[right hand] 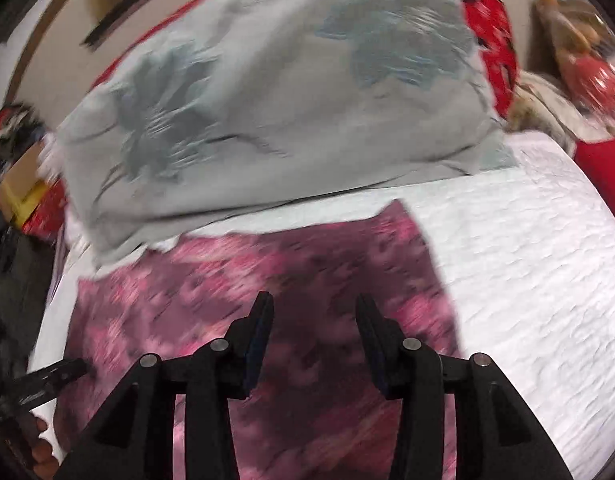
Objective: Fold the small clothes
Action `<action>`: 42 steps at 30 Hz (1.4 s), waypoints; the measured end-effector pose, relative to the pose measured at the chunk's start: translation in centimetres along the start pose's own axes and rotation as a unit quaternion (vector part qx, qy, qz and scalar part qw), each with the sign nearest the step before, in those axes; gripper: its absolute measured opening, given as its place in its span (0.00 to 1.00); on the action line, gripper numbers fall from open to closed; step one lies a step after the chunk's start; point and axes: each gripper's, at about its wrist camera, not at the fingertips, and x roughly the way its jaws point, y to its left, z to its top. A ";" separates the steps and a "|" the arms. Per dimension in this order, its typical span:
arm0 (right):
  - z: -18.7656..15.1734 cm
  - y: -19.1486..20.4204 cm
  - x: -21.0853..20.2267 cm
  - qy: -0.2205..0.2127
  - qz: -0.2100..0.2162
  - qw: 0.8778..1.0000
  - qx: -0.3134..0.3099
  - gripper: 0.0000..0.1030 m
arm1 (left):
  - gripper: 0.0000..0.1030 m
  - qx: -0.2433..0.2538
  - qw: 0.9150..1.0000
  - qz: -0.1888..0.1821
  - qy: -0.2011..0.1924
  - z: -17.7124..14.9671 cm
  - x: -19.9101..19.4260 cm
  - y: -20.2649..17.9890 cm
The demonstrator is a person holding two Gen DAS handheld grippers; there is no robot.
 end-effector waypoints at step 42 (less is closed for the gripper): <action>-7.9 3.5 -2.9 0.038 -0.091 0.988 -0.115 0.61 | 0.62 0.068 0.995 -0.009 0.067 -7.2 -3.2 0.9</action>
